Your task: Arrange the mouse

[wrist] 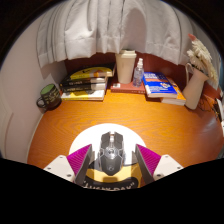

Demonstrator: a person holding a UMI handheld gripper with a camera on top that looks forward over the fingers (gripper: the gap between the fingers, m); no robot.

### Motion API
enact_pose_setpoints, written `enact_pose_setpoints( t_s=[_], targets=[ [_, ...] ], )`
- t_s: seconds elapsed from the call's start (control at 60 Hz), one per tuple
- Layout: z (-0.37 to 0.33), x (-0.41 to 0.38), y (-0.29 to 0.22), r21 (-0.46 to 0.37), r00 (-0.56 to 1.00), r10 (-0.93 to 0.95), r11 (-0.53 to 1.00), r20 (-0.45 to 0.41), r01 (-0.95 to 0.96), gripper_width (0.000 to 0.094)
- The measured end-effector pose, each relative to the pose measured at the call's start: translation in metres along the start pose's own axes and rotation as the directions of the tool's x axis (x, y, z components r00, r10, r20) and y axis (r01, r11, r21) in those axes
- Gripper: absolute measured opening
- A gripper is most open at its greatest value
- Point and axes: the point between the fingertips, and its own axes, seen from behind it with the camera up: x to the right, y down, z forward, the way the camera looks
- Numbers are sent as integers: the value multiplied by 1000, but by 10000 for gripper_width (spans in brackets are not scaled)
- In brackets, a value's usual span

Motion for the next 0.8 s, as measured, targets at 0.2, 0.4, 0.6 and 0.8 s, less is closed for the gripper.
enact_pose_setpoints(
  t_s=[0.2, 0.4, 0.6, 0.8],
  targets=[
    [-68, 18, -21, 71, 1000, -6, 997, 25, 4, 866],
    [-145, 57, -24, 129, 999, -30, 991, 16, 27, 865],
    [-201, 104, -7, 166, 999, -39, 985, 7, 38, 862],
    [-236, 137, 10, 185, 1000, 3, 983, 31, -8, 858]
  ],
)
